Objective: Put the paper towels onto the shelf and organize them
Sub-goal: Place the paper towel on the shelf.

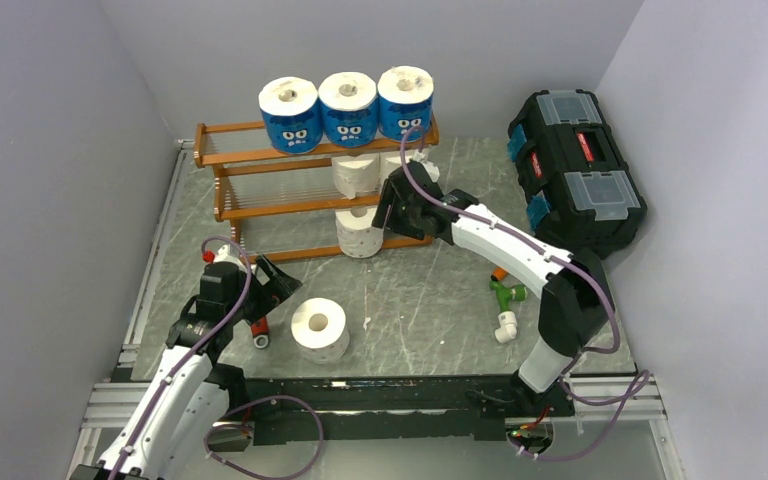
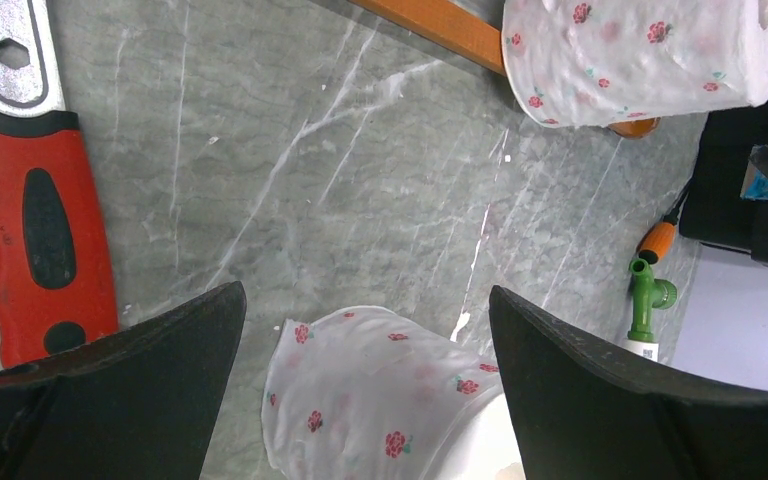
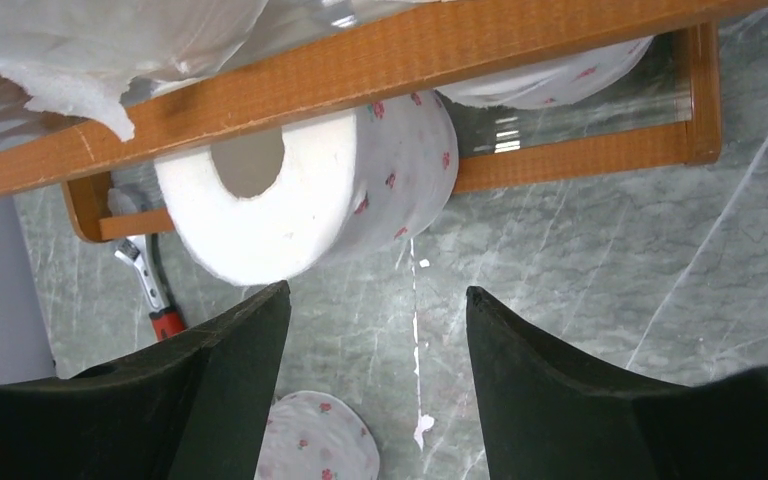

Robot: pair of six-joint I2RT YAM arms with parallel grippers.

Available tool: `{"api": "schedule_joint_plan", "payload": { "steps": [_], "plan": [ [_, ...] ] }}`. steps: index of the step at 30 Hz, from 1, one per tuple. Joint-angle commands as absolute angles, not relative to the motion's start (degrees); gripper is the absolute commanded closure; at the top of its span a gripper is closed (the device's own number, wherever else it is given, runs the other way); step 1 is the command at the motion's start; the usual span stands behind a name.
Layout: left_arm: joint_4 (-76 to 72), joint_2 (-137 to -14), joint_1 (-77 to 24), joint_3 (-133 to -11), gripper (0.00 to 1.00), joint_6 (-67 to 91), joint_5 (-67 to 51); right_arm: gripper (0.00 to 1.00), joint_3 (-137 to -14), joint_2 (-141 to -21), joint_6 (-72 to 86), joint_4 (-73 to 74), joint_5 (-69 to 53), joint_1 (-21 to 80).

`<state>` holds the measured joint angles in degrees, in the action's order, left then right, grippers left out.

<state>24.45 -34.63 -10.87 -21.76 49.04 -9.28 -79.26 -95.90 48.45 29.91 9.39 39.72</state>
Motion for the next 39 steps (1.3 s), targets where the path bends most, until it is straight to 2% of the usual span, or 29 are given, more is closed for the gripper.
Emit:
{"api": "schedule_joint_plan", "payload": {
  "steps": [1,5,10,14,21,27,30,34,39],
  "plan": [
    [22.4,-34.2,-11.1,-21.6,0.02,49.2,-10.5,0.32,-78.3,-91.8,49.3,29.4,8.4,39.8],
    [22.6,-34.4,-11.1,-21.9,0.02,49.1,-10.6,0.32,-76.4,-88.0,49.1,30.0,8.0,39.9],
    [22.8,-34.8,-11.1,-22.4,0.02,48.9,-10.4,0.32,-68.5,-78.0,46.0,26.1,8.0,40.4],
    [22.1,-35.4,-11.1,-22.9,0.02,48.9,-10.1,0.34,-55.5,-67.8,38.8,13.9,7.7,41.3],
    [21.2,-37.0,-11.1,-23.9,0.03,49.1,-10.0,0.40,-34.2,-56.1,27.2,-14.0,17.6,46.2],
    [20.5,-38.4,-11.1,-25.5,0.03,49.2,-10.5,0.32,-26.1,-63.4,17.1,-36.2,6.6,47.0],
    [19.9,-38.6,-11.1,-25.9,0.04,49.3,-10.9,0.35,-24.3,-67.4,18.6,-43.0,6.9,46.9],
    [19.9,-38.2,-11.1,-24.9,0.04,49.7,-10.9,0.38,-20.5,-73.0,15.2,-59.7,2.8,47.1],
    [21.1,-37.5,-11.1,-24.6,0.05,49.1,-10.3,0.45,-21.9,-81.7,13.8,-66.0,6.0,47.3]
  ]
}}
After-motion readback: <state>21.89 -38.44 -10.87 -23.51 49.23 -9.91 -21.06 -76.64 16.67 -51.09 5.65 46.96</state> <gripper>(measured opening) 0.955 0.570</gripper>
